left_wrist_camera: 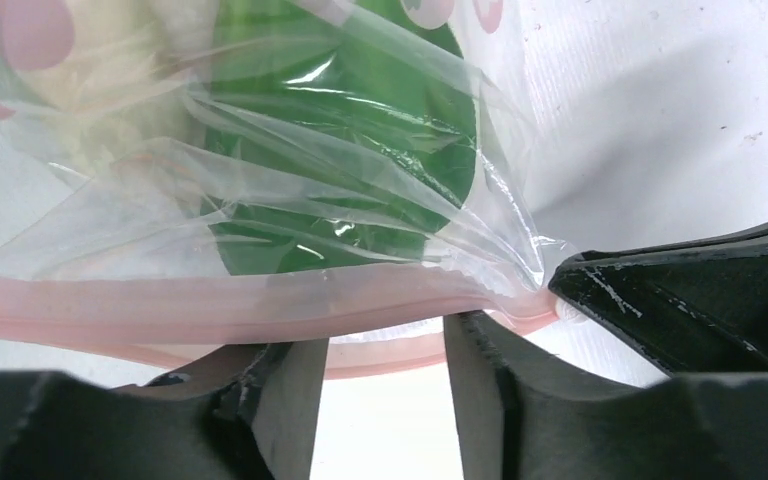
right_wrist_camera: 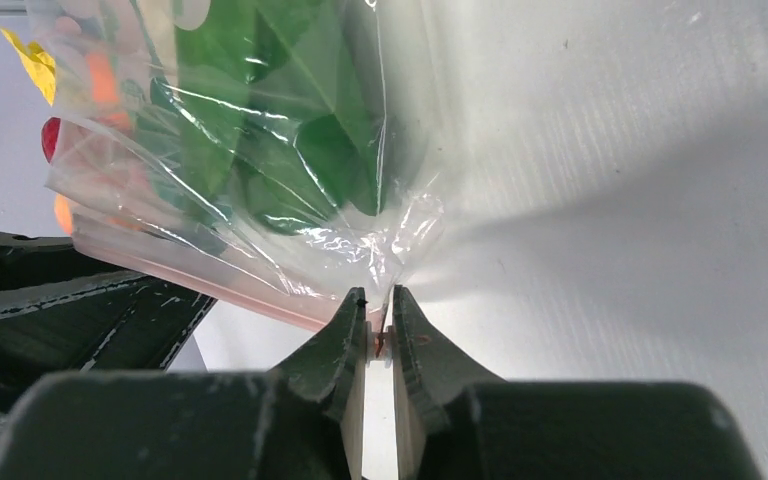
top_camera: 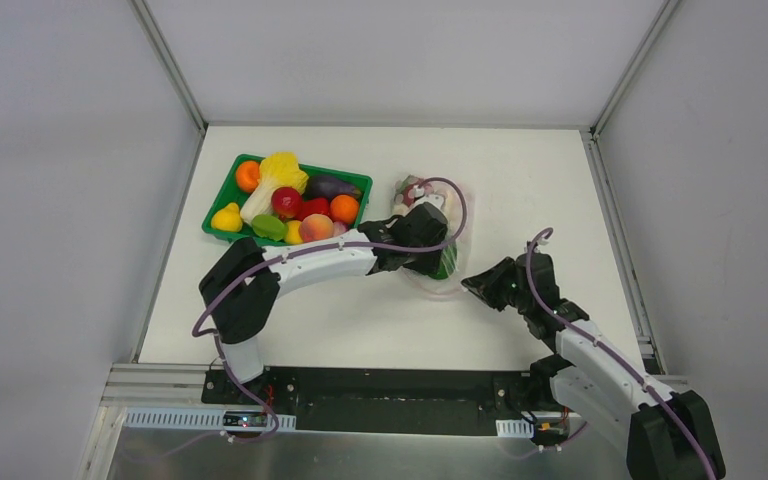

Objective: Open the zip-top bag and remove the fake food
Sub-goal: Pick up the fake vegetable from the zipper food storage bag.

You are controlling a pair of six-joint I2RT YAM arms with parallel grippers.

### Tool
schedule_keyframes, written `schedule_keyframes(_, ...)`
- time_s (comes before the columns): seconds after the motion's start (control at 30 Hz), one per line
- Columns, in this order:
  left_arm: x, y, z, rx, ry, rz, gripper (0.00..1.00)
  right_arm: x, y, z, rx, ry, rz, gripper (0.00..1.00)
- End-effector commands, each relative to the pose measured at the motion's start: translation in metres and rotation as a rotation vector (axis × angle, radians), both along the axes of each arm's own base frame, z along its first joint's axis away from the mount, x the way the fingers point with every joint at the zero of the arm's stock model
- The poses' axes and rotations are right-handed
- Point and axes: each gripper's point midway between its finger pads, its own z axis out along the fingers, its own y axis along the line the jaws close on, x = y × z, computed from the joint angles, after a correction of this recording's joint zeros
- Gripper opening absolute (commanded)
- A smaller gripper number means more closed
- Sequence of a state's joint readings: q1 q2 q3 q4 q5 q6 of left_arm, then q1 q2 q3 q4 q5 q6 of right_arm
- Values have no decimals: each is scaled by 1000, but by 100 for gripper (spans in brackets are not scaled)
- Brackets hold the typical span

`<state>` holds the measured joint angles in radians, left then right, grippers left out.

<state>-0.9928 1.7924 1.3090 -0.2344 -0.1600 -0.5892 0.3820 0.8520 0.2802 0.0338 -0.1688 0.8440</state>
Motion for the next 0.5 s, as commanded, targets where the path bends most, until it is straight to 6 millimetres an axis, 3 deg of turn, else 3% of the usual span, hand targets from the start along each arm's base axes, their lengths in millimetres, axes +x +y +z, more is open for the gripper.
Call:
schedule_keyframes(0.0,-3,14,16,6,4,29,50,0,-5,6,-36,-22,-4,3)
schedule_keyframes(0.1,-6,25,17,15,3,63,58,-1,-5,8,-38,-24,0,3)
schedule_keyframes(0.27,9,41,22,17,-45,137,63,-1,-4,7,-40,-21,12,3)
schedule_keyframes(0.47,23,27,25,-85,-65,128,66,-3,-1,4,-35,-15,32,3)
